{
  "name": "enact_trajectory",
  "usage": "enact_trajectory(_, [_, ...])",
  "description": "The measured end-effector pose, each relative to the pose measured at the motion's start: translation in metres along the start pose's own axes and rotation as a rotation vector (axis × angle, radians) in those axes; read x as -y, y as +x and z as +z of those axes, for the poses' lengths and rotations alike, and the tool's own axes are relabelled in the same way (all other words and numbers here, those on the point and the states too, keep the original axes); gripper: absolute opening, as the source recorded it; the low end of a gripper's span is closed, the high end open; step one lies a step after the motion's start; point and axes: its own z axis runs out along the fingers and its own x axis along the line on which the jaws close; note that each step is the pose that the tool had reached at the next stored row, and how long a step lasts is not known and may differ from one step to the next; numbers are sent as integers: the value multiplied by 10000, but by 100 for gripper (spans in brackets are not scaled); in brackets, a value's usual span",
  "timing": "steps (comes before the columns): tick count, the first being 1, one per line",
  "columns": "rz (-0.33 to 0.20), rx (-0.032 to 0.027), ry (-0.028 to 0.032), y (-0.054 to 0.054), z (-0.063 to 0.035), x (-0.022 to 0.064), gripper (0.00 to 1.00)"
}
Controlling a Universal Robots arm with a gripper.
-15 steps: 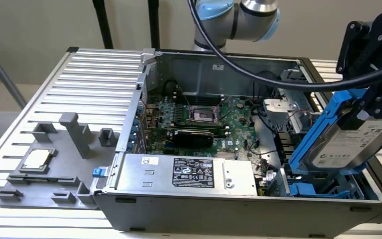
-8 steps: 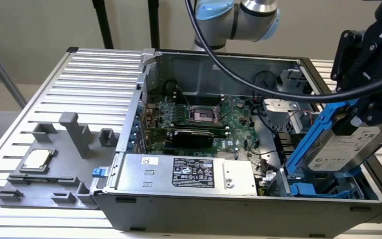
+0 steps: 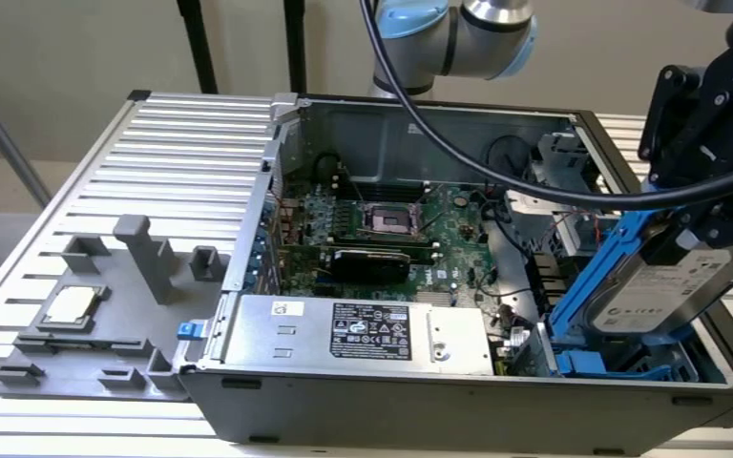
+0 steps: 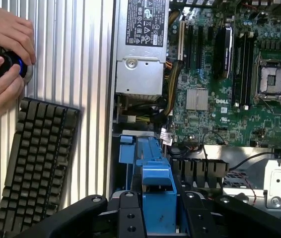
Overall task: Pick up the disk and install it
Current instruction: 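Insert the disk into the insertion slot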
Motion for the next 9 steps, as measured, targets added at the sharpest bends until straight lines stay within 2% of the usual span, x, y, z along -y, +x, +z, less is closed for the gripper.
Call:
enact_trajectory(5, [1,2,-94,20,19,16,33])
enact_trajectory(9, [0,16,-118,23,27,46,33])
